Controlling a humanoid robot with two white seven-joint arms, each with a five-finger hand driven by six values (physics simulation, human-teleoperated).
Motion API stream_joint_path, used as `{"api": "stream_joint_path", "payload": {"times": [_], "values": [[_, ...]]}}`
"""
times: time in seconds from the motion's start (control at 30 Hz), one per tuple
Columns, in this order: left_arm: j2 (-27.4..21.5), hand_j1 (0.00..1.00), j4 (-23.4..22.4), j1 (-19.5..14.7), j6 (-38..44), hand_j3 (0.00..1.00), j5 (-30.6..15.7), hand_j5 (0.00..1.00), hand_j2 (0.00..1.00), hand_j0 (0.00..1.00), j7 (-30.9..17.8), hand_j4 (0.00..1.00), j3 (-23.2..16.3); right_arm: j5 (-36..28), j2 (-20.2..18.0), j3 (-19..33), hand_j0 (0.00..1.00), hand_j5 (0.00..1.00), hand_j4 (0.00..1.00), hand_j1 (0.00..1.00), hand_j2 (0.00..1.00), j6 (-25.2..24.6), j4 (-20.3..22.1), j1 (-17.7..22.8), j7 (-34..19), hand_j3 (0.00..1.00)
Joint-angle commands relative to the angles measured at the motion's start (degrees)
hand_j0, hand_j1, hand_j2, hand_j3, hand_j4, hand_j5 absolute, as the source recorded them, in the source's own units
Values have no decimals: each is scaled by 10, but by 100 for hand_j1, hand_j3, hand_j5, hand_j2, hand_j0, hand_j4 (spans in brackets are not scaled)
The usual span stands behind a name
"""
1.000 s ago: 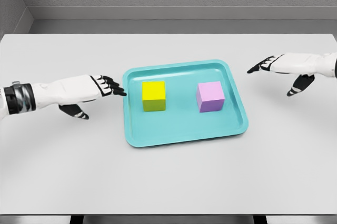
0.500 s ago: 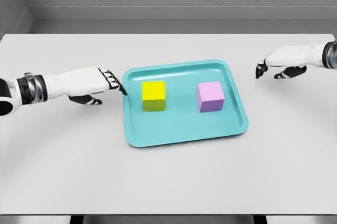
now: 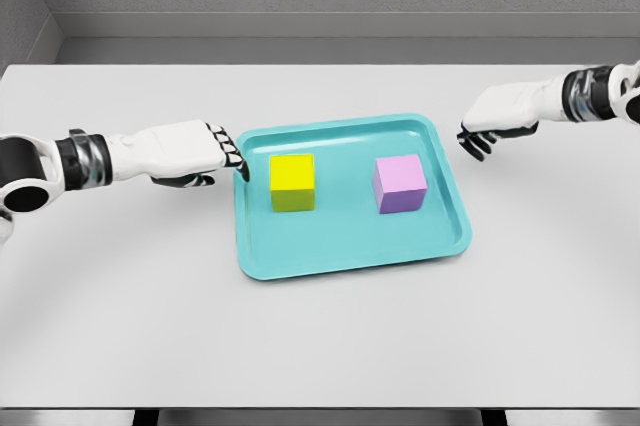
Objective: Push two cubes
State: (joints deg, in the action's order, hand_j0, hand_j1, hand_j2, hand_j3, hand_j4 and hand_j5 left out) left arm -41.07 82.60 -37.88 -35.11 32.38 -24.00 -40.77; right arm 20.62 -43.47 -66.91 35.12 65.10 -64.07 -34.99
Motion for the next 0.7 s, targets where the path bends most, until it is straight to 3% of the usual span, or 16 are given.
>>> {"api": "stream_joint_path", "payload": {"times": [0.0, 0.2, 0.67], "values": [[2, 69, 0, 0, 1, 69, 1, 69, 69, 69, 0, 69, 1, 1, 3, -14, 16, 16, 16, 16, 16, -1, 13, 0, 0, 16], [5, 72, 0, 1, 1, 72, 1, 72, 72, 72, 0, 72, 1, 16, 4, -42, 15, 15, 15, 15, 15, -1, 56, -11, 0, 15], [12, 72, -4, 2, 1, 72, 1, 72, 72, 72, 0, 72, -3, 18, 15, -70, 15, 15, 15, 15, 15, -1, 56, -15, 0, 15]]}}
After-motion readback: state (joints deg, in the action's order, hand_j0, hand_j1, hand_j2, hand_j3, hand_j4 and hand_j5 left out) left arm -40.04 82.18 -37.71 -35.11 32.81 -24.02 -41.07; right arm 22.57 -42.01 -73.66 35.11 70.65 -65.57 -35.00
